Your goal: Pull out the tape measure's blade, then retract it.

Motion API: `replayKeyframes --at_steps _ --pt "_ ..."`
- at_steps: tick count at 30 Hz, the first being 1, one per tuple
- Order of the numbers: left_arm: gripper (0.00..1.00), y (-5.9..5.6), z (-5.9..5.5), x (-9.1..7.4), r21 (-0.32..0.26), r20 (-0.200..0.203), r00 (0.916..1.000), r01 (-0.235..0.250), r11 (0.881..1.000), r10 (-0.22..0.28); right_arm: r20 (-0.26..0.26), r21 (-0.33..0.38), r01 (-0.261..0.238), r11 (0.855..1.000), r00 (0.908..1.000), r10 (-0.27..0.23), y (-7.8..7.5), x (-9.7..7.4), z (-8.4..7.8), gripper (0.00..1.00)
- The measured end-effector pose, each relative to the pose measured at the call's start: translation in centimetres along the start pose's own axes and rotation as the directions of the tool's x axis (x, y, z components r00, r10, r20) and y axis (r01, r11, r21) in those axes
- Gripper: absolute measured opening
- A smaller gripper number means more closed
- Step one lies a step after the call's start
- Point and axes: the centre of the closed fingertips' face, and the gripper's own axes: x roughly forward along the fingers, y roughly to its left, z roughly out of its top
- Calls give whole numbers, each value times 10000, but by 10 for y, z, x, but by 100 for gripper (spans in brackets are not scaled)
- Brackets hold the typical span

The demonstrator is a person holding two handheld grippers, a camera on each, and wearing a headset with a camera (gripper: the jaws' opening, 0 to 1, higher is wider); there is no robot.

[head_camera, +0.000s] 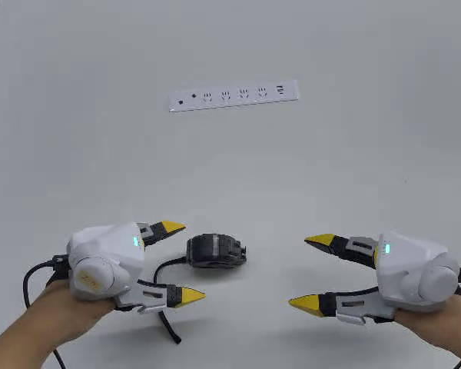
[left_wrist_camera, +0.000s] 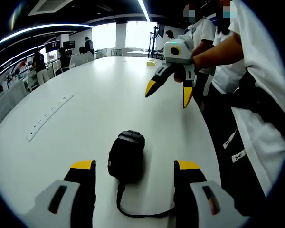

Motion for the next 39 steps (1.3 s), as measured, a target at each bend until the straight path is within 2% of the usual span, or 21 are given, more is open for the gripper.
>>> replayKeyframes --at_steps 15,24,39 --pt "60 6 -2 14 170 -194 9996 221 9996 -218 -82 -146 -389 9991 9992 388 -3 19 -1 59" --pt "55 6 -11 23 223 -452 9984 345 9992 -334 -89 -76 -506 9987 9987 505 -5 25 -2 59" --pt "48 8 -14 35 116 -437 9983 399 9991 -393 -57 -56 -666 9978 9978 665 -5 41 -4 55"
